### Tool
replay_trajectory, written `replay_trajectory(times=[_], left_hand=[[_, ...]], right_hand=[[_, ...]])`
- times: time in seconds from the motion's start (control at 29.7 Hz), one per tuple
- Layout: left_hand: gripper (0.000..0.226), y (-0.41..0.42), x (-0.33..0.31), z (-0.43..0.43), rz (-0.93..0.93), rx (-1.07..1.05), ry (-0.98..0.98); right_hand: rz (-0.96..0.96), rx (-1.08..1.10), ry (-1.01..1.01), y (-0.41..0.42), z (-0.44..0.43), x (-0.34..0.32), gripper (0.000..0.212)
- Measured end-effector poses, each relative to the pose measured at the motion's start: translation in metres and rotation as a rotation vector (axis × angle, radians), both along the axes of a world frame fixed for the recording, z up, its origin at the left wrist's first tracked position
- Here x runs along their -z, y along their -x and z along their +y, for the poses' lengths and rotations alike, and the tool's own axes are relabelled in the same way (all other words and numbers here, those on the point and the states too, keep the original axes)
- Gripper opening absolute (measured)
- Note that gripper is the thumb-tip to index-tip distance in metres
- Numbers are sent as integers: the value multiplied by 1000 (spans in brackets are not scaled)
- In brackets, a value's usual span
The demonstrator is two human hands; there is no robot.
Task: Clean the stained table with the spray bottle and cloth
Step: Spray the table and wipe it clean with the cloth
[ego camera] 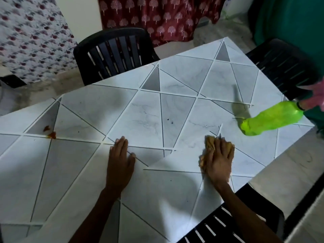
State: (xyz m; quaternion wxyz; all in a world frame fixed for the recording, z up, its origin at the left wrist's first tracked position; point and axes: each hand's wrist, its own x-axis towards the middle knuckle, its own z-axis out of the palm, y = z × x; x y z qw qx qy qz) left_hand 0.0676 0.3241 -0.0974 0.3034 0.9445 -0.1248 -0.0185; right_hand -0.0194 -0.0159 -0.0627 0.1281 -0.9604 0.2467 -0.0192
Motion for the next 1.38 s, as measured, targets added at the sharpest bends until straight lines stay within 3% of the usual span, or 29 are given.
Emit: replay_trajectory(times=[0.07,0.17,0.24,0.3,0.37,0.44,0.54,0.61,0.67,0.74,0.88,0.94,1.01,1.18,1.31,1.38], left_hand=[[57,15,-2,-8,5,-18,7],[52,31,-3,-6,7,-43,20],[52,53,-5,-10,0,-43,-14],[55,74,-7,-17,8,-49,-48],[58,91,-9,-25,42,-72,-68],[61,110,-12,-42,61,-54,-62],[62,132,-13,-64,61,-21,-56],[62,142,-13,-78,70,-20,-61],[61,147,-10,-86,85,-36,-60],[61,152,-9,-94,88,-62,-63],[59,158,-7,-103,61,-105,-96],[61,159,-4,-104,52,-109,-98],[64,160,0,-106,30,-90,-125],[70,159,-2,-114,41,-137,-119],[70,160,-2,-118,31,-139,-122],[70,160,-1,-119,29,-146,-117]], right_hand=[[1,-3,52,-47,20,6,56],[-64,-447,30,-60,94,15,51],[-117,-744,-28,4,118,17,51],[-83,-873,-82,73,104,11,54],[-103,-795,-123,109,69,7,52],[-108,-620,-43,111,19,-3,52],[-31,-256,120,82,-54,3,51],[-11,21,127,63,-86,9,51],[33,101,140,47,-77,3,52],[19,-71,131,45,-45,-2,56],[23,-735,63,79,31,12,55],[-12,-801,5,81,20,19,51],[-126,-629,27,72,-22,16,54],[-81,60,94,87,-179,29,48],[-292,755,-321,130,-199,27,36],[-424,870,-420,138,-176,12,36]])
